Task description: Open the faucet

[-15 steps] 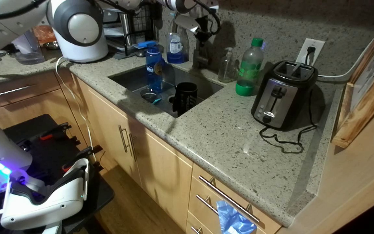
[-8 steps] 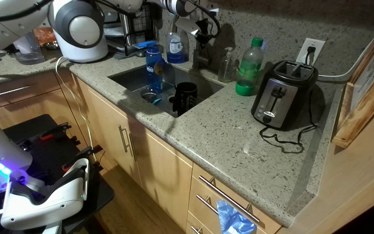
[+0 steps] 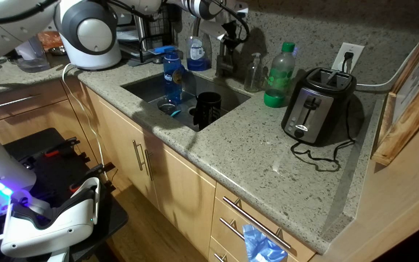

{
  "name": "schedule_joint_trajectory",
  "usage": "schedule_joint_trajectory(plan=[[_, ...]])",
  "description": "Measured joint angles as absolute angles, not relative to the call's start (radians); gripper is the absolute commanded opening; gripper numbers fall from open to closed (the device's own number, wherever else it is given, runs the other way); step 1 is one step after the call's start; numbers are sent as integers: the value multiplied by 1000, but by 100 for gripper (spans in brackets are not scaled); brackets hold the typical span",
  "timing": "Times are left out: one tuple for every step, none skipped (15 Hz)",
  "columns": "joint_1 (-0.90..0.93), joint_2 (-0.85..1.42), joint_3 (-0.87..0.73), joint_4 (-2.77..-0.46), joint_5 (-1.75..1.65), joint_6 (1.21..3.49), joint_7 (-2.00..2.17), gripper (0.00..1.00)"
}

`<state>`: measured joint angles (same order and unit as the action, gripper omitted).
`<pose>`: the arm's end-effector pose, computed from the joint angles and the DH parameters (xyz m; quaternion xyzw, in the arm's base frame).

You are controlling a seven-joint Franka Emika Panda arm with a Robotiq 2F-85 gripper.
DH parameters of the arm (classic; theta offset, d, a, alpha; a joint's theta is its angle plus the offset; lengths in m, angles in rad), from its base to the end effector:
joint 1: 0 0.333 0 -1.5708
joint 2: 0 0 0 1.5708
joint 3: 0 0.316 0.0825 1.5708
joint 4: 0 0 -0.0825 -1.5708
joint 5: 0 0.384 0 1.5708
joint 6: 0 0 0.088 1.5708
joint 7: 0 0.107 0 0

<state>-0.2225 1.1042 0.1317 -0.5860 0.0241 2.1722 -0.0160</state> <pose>0.8258 -0.1412 0.3863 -0.9643 0.0894 -0.2448 0.0466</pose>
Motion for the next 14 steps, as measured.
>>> schedule_joint_trajectory(plan=[[-224,1107,132,-586,24,2172,-16,1],[-224,1109,132,-586,24,2172,-16,1],[-224,1112,132,-586,24,2172,-16,1],[-224,1112,132,-586,24,2173,-16,1],[-224,1112,132,-586,24,2173,-16,1],[-224,1112,132,-586,24,2173,-16,1],[-223,1112,132,-585,24,2173,-16,1],[-223,1112,132,-584,23,2173,-16,1],[-221,1111,132,-583,23,2173,-16,1],[-219,1110,132,-581,22,2173,-16,1],[-215,1108,132,-579,21,2173,-16,1],[-211,1105,132,-577,21,2173,-16,1],[-207,1103,132,-574,21,2173,-16,1],[-203,1101,132,-573,21,2173,-16,1]])
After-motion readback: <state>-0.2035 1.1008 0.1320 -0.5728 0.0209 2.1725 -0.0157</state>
